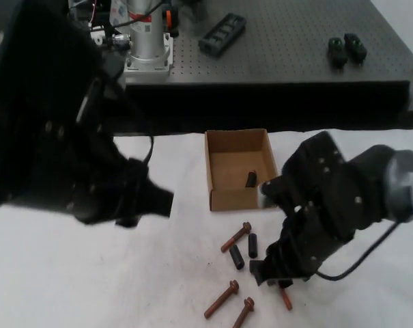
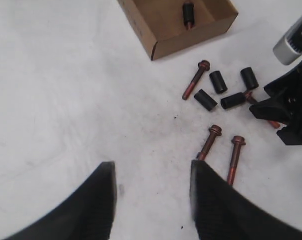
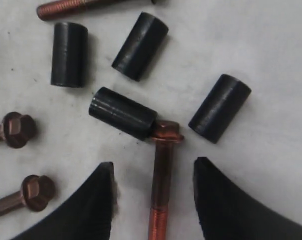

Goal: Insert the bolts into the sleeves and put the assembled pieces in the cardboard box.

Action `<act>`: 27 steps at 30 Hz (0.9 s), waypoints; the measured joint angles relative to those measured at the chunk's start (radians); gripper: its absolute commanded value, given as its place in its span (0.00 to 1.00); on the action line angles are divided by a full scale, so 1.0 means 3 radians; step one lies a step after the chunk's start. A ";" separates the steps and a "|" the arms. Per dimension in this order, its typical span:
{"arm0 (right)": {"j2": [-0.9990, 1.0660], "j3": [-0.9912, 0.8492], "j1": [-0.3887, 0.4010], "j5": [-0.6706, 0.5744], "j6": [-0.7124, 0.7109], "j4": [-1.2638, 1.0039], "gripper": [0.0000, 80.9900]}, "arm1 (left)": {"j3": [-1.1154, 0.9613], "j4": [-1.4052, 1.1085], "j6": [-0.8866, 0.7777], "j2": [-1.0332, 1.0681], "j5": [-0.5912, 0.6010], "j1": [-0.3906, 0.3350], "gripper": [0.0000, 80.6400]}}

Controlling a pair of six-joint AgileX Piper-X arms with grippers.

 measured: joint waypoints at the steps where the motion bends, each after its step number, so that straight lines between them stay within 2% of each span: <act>1: 0.0047 -0.0014 0.0010 0.0027 0.0000 0.0008 0.39 | 0.0014 0.0000 0.0000 -0.0001 0.0000 0.0000 0.42; 8: 0.0191 -0.0066 0.0015 0.0130 0.0000 0.0025 0.20 | 0.0031 0.0004 0.0091 -0.0001 0.0000 0.0000 0.42; 12: 0.0191 -0.0071 0.0015 0.0130 0.0000 0.0032 0.00 | 0.0031 0.0004 0.0197 -0.0001 0.0000 0.0000 0.42; 15: 0.0169 -0.0071 0.0015 0.0130 0.0000 0.0049 0.00 | 0.0031 -0.0068 0.0302 0.0084 0.0000 0.0000 0.42; 20: -0.0052 0.0015 -0.0031 0.0124 0.0027 0.0225 0.00 | 0.0022 -0.0462 0.0397 0.0516 0.0516 0.0000 0.42; 22: -0.0516 0.0146 -0.0104 0.0124 0.0056 0.0368 0.00 | -0.0025 -0.0506 0.0397 0.0786 0.0628 0.0000 0.42; 25: -0.1615 0.0445 -0.0277 0.0124 0.0132 0.0616 0.00 | -0.0129 -0.0521 0.0411 0.1100 0.0687 -0.0014 0.42; 27: -0.1840 0.0507 -0.0307 0.0124 0.0149 0.0685 0.00 | -0.0273 -0.0515 0.0440 0.1389 0.0700 -0.0030 0.42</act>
